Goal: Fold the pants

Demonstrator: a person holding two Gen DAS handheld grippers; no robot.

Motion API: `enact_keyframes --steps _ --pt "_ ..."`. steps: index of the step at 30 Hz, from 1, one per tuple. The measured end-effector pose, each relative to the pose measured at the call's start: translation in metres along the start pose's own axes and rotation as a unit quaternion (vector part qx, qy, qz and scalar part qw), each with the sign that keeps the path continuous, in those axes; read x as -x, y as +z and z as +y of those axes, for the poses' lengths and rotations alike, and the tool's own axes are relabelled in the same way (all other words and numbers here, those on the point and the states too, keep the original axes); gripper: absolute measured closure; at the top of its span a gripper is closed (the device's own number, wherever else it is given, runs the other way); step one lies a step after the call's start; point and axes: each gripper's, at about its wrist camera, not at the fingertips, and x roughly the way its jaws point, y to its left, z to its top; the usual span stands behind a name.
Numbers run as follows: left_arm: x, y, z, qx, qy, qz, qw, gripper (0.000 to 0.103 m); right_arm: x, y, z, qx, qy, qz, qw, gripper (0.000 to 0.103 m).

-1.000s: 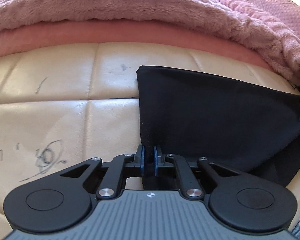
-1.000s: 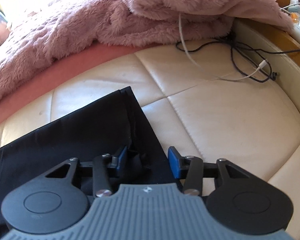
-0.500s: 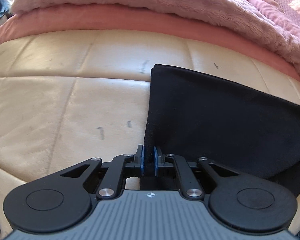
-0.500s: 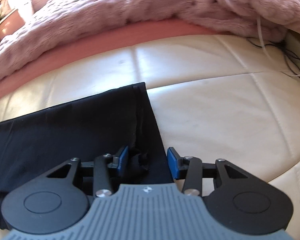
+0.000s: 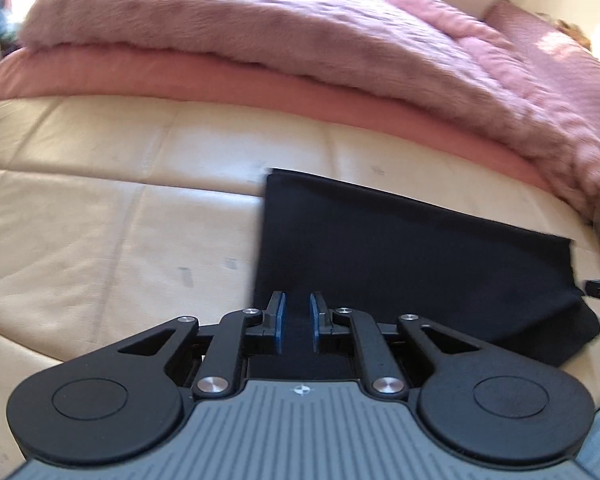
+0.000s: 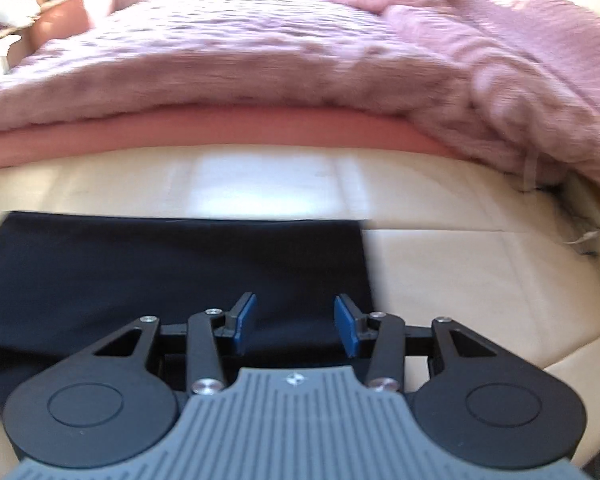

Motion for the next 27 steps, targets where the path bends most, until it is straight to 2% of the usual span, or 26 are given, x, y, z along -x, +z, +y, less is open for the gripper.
enact_keyframes --steps 3,6,10,11,13,17,19,21,23,27 --pt "-0.001 -0.008 -0.021 -0.026 -0.033 0.009 0.9991 0.09 0.011 -0.014 0.038 0.018 0.062 0.012 0.998 0.075" --pt "-0.004 -0.019 -0.037 -0.049 -0.035 0.021 0.998 0.09 0.016 -0.03 0.073 0.023 0.119 0.027 0.992 0.075" --pt "-0.009 -0.031 -0.044 -0.062 -0.038 0.035 0.9967 0.09 0.02 -0.052 0.115 0.043 0.16 0.049 0.985 0.075" --pt "-0.01 -0.033 -0.045 -0.065 -0.038 0.036 0.9965 0.09 0.021 -0.057 0.123 0.042 0.164 0.052 0.984 0.076" --pt "-0.012 -0.036 -0.045 -0.068 -0.035 0.04 0.9963 0.09 0.018 -0.057 0.131 0.035 0.168 0.052 0.984 0.088" --pt "-0.017 -0.042 -0.042 -0.07 -0.037 0.055 0.9953 0.09 0.015 -0.055 0.153 0.042 0.181 0.045 0.981 0.094" --pt "-0.021 -0.046 -0.041 -0.071 -0.034 0.064 0.9948 0.091 0.009 -0.067 0.161 0.055 0.174 0.064 0.981 0.102" --pt "-0.023 -0.05 -0.039 -0.073 -0.032 0.071 0.9943 0.091 0.008 -0.079 0.167 0.057 0.173 0.085 0.98 0.103" --pt "-0.022 -0.052 -0.04 -0.077 -0.03 0.069 0.9941 0.091 0.013 -0.088 0.17 0.069 0.165 0.083 0.98 0.102" --pt "-0.022 -0.057 -0.044 -0.079 -0.015 0.078 0.9937 0.092 0.016 -0.1 0.165 0.054 0.166 0.095 0.98 0.102"
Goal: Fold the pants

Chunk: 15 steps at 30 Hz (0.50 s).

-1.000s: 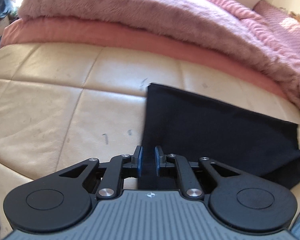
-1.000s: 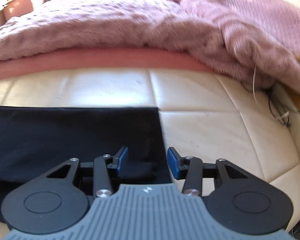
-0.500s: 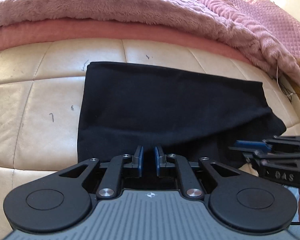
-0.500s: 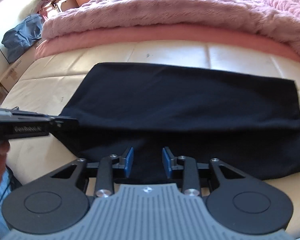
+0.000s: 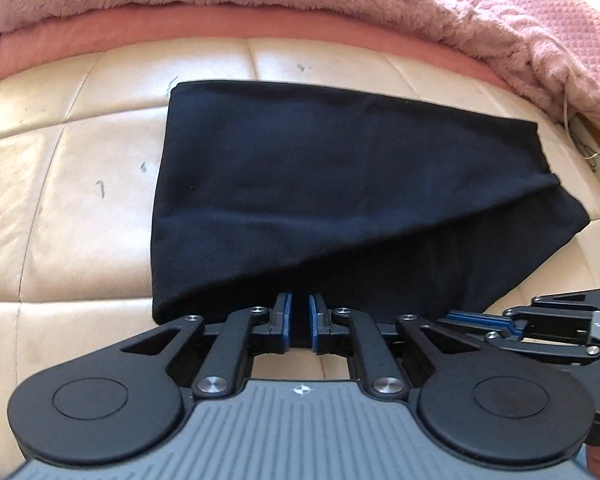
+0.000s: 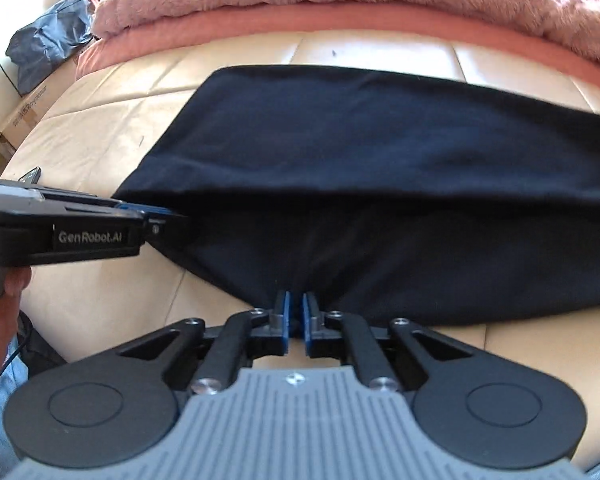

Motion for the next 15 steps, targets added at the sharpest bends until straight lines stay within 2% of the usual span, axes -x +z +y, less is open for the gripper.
enact_keyframes --steps 3,5,10,14,15 --pt "-0.001 -0.003 -0.002 -0.002 0.011 0.0 0.9999 0.092 0.002 -0.004 -0.004 -0.008 0.002 -0.001 1.0 0.102" --pt "0.0 -0.002 0.0 0.005 0.006 0.0 1.0 0.092 -0.001 -0.004 -0.003 -0.004 0.001 -0.005 1.0 0.102" --pt "0.021 0.003 0.01 0.024 -0.03 -0.024 0.999 0.09 -0.001 0.013 -0.007 -0.006 0.016 0.0 1.0 0.101" --pt "0.042 0.012 0.022 0.044 -0.056 -0.068 0.9952 0.077 0.013 0.02 -0.014 -0.005 0.018 -0.027 0.999 0.096" --pt "0.045 0.016 0.028 0.054 -0.057 -0.082 0.9936 0.069 0.015 0.023 -0.016 -0.003 0.014 -0.035 0.999 0.096"
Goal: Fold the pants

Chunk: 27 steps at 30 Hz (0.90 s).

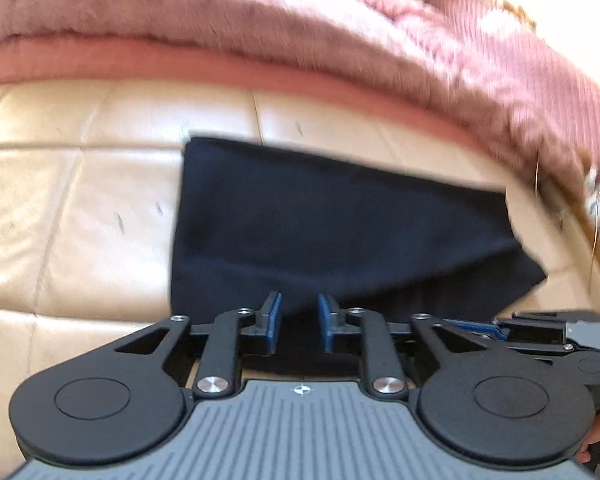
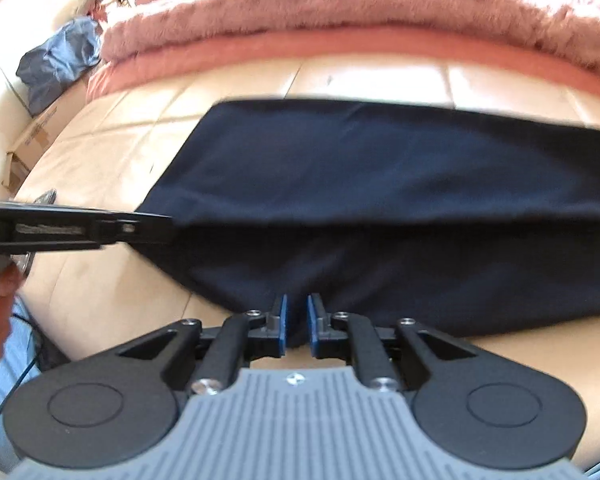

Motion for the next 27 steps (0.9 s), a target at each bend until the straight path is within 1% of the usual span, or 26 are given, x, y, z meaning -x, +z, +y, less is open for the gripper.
enact_keyframes --steps 1,4,6,9,12,14,17,22,24,27 --pt "0.002 0.004 0.006 0.011 0.0 -0.012 0.9999 0.063 0.003 0.005 -0.003 -0.001 -0.004 -0.009 1.0 0.095" --pt "0.005 0.015 0.028 0.054 0.007 -0.041 0.9977 0.051 0.007 0.018 -0.014 -0.01 -0.013 -0.03 0.999 0.095" --pt "0.003 0.021 0.047 0.091 0.003 -0.056 0.9943 0.05 0.011 0.028 -0.022 -0.012 -0.024 -0.04 0.999 0.095" --pt "-0.004 0.026 0.08 0.156 -0.016 -0.067 0.9854 0.046 0.011 0.041 -0.031 -0.01 -0.038 -0.049 0.998 0.094" --pt "-0.017 0.028 0.107 0.205 -0.029 -0.063 0.9763 0.046 0.005 0.053 -0.039 -0.011 -0.05 -0.05 0.997 0.094" --pt "-0.026 0.028 0.12 0.228 -0.051 -0.058 0.9707 0.046 0.001 0.06 -0.046 -0.013 -0.055 -0.05 0.997 0.094" --pt "-0.044 0.029 0.13 0.244 -0.082 -0.036 0.9657 0.046 -0.011 0.068 -0.05 -0.015 -0.057 -0.047 0.997 0.094" --pt "-0.069 0.029 0.131 0.246 -0.101 -0.003 0.9638 0.046 -0.025 0.072 -0.06 -0.019 -0.053 -0.038 0.998 0.094" --pt "-0.073 0.03 0.131 0.243 -0.106 -0.003 0.9642 0.046 -0.03 0.071 -0.063 -0.019 -0.052 -0.035 0.998 0.094" --pt "-0.079 0.03 0.138 0.255 -0.126 0.001 0.9587 0.046 -0.037 0.068 -0.069 -0.021 -0.052 -0.028 0.998 0.094"
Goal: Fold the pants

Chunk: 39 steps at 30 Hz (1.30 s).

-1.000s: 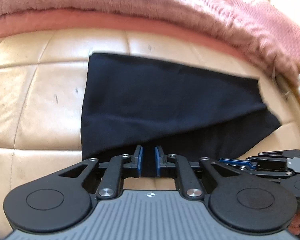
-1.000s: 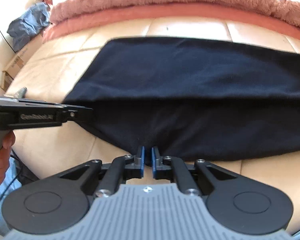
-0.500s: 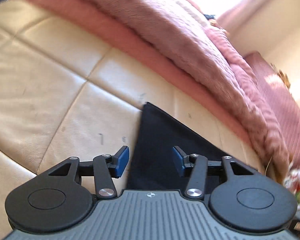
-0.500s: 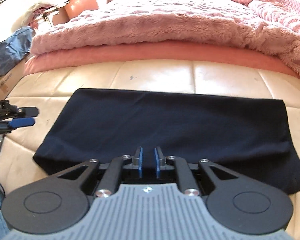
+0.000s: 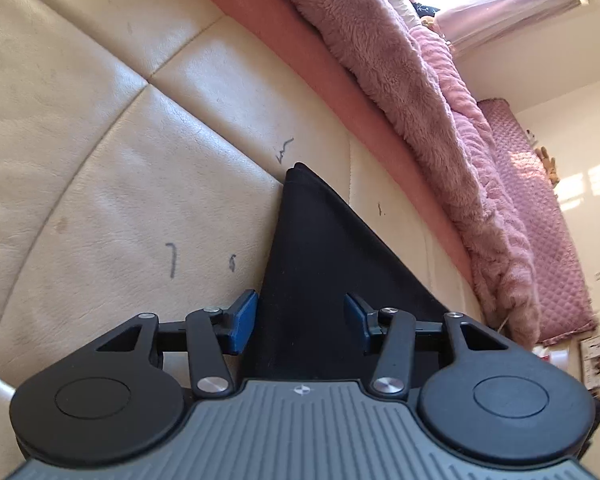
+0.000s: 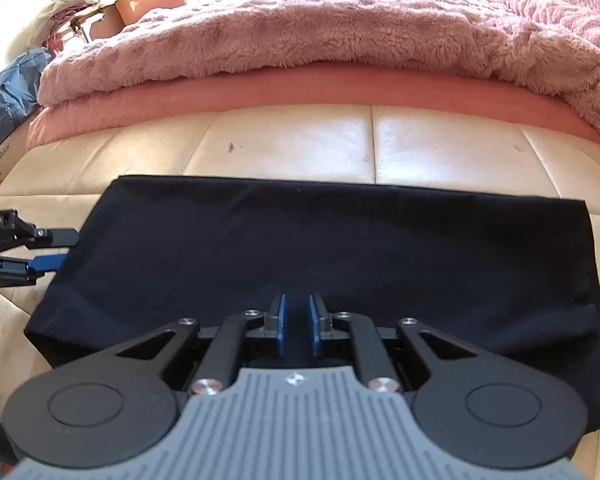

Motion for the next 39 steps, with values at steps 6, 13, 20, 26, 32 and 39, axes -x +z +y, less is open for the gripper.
enact_keyframes --steps 6,13,20,26,32,39 --pt "-0.013 0.009 0.012 0.034 -0.025 0.018 0.9989 0.07 -0.011 -0.008 -0.005 -0.006 0.005 0.007 1.0 0.094" --pt "-0.019 0.005 0.011 0.07 -0.021 0.022 0.997 0.091 -0.017 -0.008 -0.006 -0.006 0.009 0.011 1.0 0.094" --pt "0.018 0.001 -0.011 0.03 0.042 -0.017 0.9985 0.093 -0.015 -0.008 0.004 0.006 0.022 0.024 0.999 0.092" --pt "0.066 0.013 0.002 0.021 0.092 -0.024 0.9952 0.094 -0.019 -0.017 0.053 0.057 0.075 0.042 0.995 0.092" --pt "0.095 0.025 -0.044 -0.019 0.078 -0.013 0.9967 0.095 -0.009 -0.012 0.072 0.079 0.09 0.026 0.992 0.091" --pt "0.08 0.027 -0.12 -0.018 0.035 0.015 0.9991 0.095 0.032 -0.006 0.006 0.048 -0.005 -0.004 0.999 0.077"
